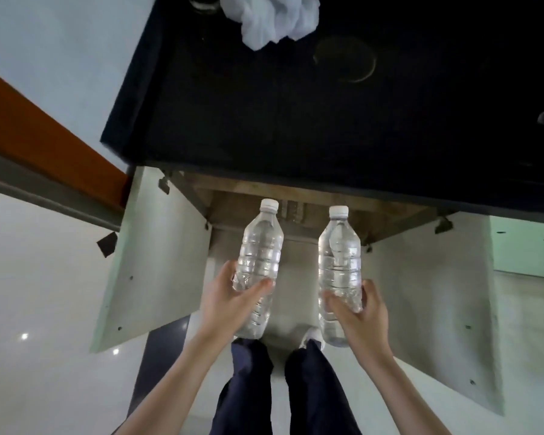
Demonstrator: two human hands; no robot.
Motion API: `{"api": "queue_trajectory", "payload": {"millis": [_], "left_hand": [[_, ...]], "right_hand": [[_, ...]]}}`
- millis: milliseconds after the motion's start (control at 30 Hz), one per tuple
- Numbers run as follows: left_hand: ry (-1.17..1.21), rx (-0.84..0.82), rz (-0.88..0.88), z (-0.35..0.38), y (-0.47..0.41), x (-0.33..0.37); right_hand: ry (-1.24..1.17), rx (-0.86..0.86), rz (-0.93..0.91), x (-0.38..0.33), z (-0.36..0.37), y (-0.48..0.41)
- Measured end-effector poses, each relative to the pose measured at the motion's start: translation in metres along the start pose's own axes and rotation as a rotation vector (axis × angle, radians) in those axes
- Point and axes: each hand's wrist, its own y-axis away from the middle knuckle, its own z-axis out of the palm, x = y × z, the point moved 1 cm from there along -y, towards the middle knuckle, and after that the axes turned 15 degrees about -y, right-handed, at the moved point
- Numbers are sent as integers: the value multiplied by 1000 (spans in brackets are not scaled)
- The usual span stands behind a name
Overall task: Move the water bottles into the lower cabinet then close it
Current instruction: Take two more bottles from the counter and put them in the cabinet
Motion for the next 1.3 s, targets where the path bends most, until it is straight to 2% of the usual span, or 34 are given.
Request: {"api": "queue_trajectory", "payload": {"millis": [333,533,600,700,867,1133,1300], "left_hand": [[25,-55,-67,150,-191,-141],[-22,-23,29,231,-332,-224],[4,-28,85,255,-375,-247],[94,-44,108,287,-429,-271],[115,23,268,315,-490,-284],[184,37,374,305,-528,-249],[78,128,419,298,-558,-230]], "right_hand": [[21,12,48,222,52,-163],[39,-24,-1,353,82,-280],[40,-54,-8,393,92,-318],[83,-26,-118,439,105,-373],[66,-27,-281,467,126,-426],[-138,21,-309,452,134,-462],[-168,70,-336,438,129,-492]]}}
